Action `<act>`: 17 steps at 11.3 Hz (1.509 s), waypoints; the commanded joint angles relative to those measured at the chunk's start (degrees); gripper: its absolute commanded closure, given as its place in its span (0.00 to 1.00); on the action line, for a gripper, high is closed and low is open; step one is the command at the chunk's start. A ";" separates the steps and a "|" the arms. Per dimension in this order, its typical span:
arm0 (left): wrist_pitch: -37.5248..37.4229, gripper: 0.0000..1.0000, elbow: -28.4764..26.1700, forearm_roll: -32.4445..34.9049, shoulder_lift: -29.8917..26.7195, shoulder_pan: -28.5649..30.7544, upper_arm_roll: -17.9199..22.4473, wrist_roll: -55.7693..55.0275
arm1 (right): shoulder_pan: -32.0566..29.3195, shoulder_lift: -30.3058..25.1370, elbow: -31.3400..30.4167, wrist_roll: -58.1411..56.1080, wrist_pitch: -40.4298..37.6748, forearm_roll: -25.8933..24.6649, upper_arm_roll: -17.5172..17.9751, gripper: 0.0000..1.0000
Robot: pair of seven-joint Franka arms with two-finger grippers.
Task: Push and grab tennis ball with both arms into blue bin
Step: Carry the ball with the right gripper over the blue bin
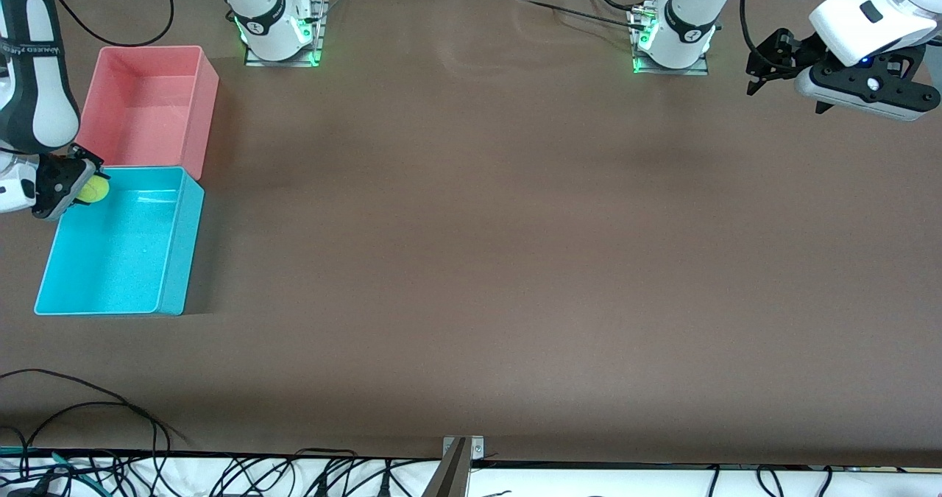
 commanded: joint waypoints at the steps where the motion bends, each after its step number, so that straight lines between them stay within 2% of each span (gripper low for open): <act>1: -1.17 0.00 1.79 1.06 0.70 -0.21 -0.18 0.11 | -0.97 5.64 2.76 -3.54 1.27 6.13 0.16 0.87; 3: -1.17 0.00 1.79 0.97 0.70 -0.30 -0.27 0.02 | -0.97 7.31 3.20 -2.68 2.06 7.03 0.25 0.87; 4: -1.17 0.00 1.79 0.97 0.70 -0.30 -0.36 0.02 | -1.58 10.02 4.94 -3.37 3.11 9.47 0.25 0.87; 6: -1.17 0.00 1.88 0.88 0.70 -0.30 -0.36 0.02 | -2.03 14.17 8.03 -3.56 3.47 10.81 0.34 0.87; 9: -1.17 0.00 3.28 1.23 0.79 -0.47 -1.06 -0.59 | -1.85 15.93 8.47 -2.68 5.93 11.78 0.69 0.87; 10: -1.17 0.00 3.37 1.23 0.79 -0.47 -1.24 -0.77 | -1.85 16.38 8.47 -2.68 5.94 12.91 0.69 0.86; 11: -1.17 0.00 3.37 1.14 0.79 -0.56 -1.24 -0.77 | -1.68 16.90 8.47 -2.68 5.94 13.27 0.69 0.79; 12: -1.17 0.00 3.37 1.14 0.79 -0.56 -1.24 -0.77 | -1.59 16.99 8.47 -2.68 5.94 13.27 0.69 0.77; 13: -1.17 0.00 3.37 1.14 0.79 -0.56 -1.24 -0.77 | -1.59 17.00 8.47 -3.02 5.94 13.18 0.69 0.49; 14: -1.17 0.00 3.37 1.06 0.79 -0.56 -1.24 -0.77 | -1.50 17.00 8.47 -2.94 5.85 13.18 0.69 0.39; 15: -1.17 0.00 3.37 1.14 0.79 -0.56 -1.24 -0.86 | -1.59 17.00 8.47 -2.77 5.85 13.18 0.69 0.00; 17: -1.17 0.00 3.37 1.06 0.79 -0.47 -1.15 -0.77 | -1.85 17.00 8.56 -2.94 5.85 13.36 0.69 0.00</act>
